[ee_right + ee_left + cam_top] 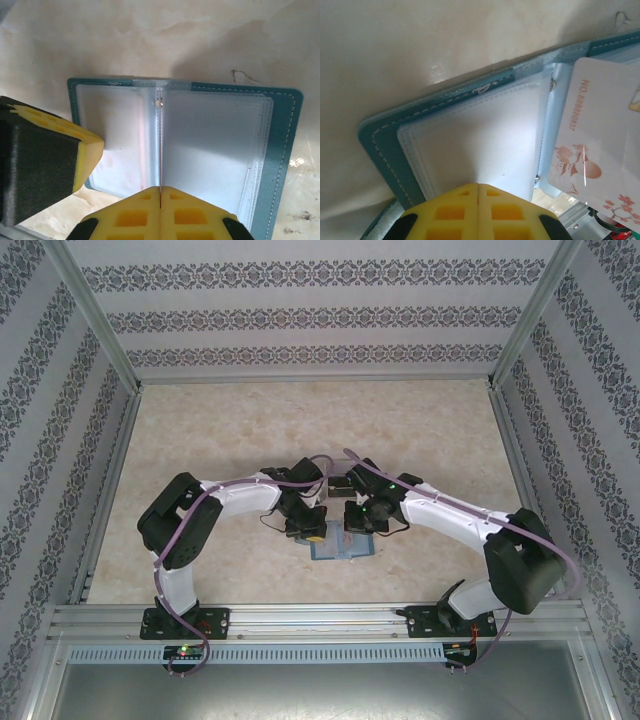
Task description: Take the credit cards out of the card holder
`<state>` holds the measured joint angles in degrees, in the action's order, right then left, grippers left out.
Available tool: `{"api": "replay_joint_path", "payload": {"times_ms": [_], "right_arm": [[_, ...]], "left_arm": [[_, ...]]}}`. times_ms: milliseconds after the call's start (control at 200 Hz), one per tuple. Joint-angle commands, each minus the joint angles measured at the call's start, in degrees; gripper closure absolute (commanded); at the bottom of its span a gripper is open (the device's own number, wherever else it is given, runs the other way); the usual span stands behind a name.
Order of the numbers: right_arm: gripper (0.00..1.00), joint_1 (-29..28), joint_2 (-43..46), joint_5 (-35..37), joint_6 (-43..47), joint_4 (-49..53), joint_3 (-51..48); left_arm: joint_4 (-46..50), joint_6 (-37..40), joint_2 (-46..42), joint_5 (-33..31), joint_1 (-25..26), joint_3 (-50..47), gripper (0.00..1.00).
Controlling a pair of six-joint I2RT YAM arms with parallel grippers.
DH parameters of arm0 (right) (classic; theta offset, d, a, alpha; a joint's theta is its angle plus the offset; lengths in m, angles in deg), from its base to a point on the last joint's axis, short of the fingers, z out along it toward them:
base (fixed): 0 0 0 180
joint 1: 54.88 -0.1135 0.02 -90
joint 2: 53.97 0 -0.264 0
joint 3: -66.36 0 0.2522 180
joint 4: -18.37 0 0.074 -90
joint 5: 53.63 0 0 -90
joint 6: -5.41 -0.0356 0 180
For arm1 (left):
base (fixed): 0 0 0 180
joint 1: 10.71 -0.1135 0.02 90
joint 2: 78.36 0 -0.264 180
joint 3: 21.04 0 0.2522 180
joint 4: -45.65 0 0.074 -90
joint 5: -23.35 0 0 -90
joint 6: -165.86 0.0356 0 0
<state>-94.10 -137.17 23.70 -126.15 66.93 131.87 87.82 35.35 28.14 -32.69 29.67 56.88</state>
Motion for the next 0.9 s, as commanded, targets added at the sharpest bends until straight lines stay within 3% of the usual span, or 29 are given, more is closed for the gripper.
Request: {"api": "replay_joint_path", "payload": {"times_ms": [0, 195, 510, 640, 894], "right_arm": [[0.94, 0.3, 2.2, 1.4, 1.9, 2.0, 1.6], [0.96, 1.6, 3.1, 1.2, 7.8, 3.5, 3.7], [0.98, 3.8, 2.0, -3.4, 33.3, 5.2, 6.3], [0.98, 4.2, 2.9, -6.5, 50.2, 6.9, 6.7], [1.00, 6.0, 1.7, -3.1, 70.4, 13.2, 10.5]], "left_arm": [[3.8, 1.1, -3.1, -1.8, 0.5, 1.8, 1.00], [4.3, 1.2, -4.3, -2.6, 0.4, 2.2, 1.00], [2.8, 1.2, -6.5, -3.6, -0.9, -0.2, 1.00], [1.4, 1.3, -7.9, -3.7, -1.7, -2.3, 0.98], [0.5, 1.2, -10.5, -4.7, -3.6, -5.5, 0.97]]}}
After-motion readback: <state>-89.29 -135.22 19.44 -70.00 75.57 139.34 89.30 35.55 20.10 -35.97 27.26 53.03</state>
